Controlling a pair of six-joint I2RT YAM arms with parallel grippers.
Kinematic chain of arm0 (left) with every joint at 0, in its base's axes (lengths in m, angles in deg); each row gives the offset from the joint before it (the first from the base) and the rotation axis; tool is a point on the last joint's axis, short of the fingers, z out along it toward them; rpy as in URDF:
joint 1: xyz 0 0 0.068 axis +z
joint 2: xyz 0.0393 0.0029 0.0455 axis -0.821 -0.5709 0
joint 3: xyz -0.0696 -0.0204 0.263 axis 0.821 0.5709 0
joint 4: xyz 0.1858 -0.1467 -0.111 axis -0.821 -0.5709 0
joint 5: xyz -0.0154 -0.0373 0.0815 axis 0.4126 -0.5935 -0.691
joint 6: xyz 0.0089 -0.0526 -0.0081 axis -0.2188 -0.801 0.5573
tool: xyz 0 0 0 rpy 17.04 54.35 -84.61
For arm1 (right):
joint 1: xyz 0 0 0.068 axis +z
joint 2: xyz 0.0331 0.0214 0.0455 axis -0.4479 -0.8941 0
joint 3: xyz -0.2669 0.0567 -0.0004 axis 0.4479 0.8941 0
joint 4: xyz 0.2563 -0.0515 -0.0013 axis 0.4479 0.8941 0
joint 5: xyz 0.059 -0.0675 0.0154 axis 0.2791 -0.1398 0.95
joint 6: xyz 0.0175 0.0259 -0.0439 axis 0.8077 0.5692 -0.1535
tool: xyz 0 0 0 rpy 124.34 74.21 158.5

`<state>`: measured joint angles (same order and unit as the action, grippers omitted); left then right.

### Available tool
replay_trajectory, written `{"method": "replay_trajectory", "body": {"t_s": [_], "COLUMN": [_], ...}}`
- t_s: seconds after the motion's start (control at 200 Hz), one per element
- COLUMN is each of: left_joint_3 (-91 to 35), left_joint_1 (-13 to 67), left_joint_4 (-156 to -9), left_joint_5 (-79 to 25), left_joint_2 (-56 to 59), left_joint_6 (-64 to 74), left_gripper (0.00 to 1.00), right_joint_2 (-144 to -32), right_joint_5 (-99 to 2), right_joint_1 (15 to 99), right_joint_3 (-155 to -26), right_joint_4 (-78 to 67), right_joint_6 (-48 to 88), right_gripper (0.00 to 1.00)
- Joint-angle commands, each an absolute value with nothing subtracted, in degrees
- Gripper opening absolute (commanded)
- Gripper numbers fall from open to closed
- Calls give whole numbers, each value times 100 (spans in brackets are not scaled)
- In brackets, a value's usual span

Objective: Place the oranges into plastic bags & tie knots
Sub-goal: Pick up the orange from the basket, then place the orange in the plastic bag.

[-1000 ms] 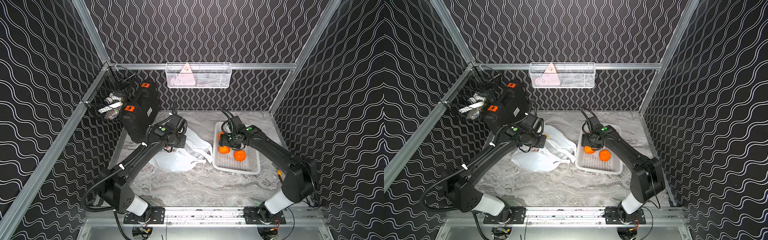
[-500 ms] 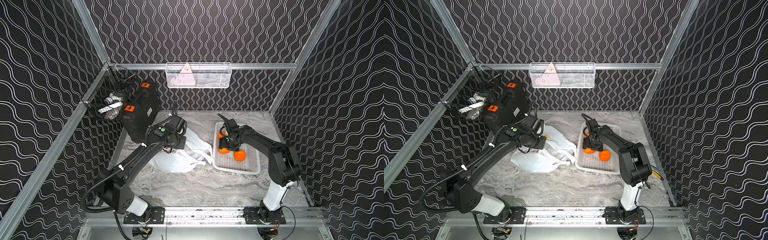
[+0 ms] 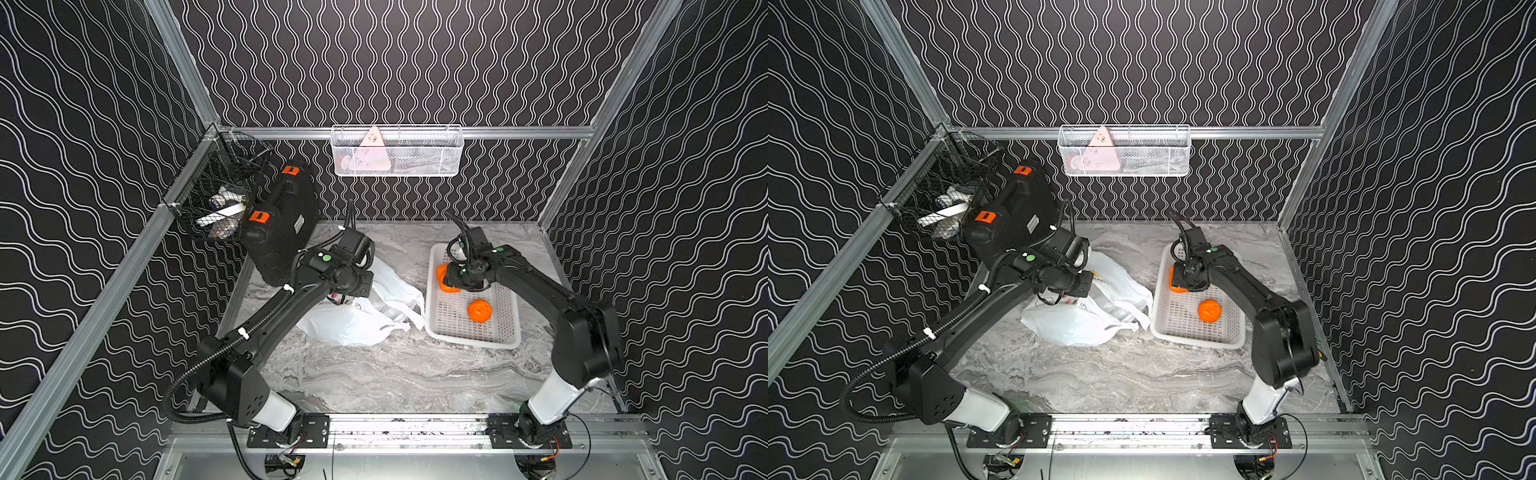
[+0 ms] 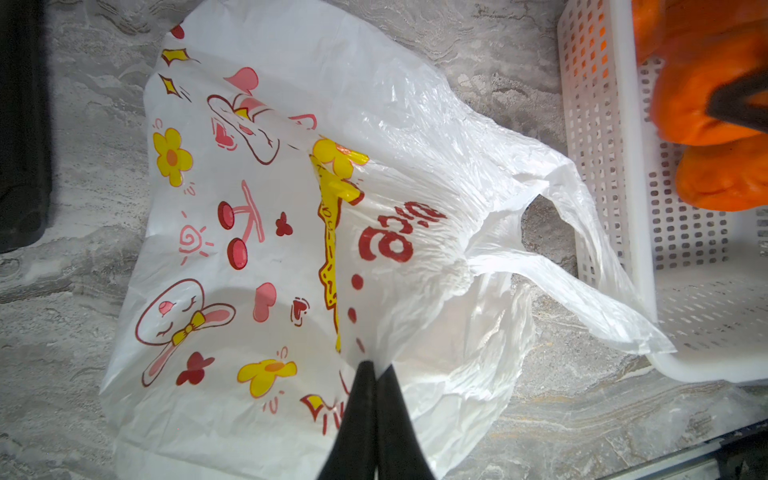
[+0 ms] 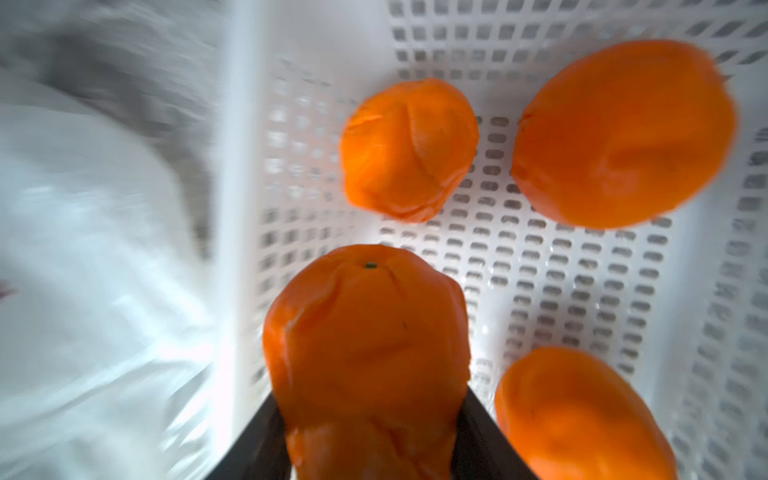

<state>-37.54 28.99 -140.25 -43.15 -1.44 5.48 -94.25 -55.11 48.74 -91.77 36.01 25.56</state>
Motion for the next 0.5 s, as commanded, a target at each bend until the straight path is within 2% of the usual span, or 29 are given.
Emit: {"method": "replay_trajectory", "body": {"t_s": [0.0,0.065,0.15,0.3,0.49], "left_joint_3": [-3819,-3835,-3871,-3887,-3862], "left_joint_1": [2900,2902,2907,2906,2902], "left_joint_4": [-14104,-14101,-14086,-14080,-14066], "left_joint_5": [-4299,-4257,-4212,-4189,-4140], "left_joint_2": [-193,-209,-243,-267,-232], "left_joint_6": [598,588,580,580,546], "left_gripper": [0,0,0,0,0], "right_joint_2": [-8846,-8539,-8517,-9198,-9983], "right_joint_5": [-4373,-3820,-3628,-3646,-3478], "right_joint_1": [4930,5160,5746,6575,6795], "right_joint_3": [-8845,-8539,-8347,-8612,-8980], "right_joint_4": [3243,2615,2033,1553,1069], "right_joint_6": [3046,3496,3897,4155,4373], "right_gripper": [45,45,45,44,43]}}
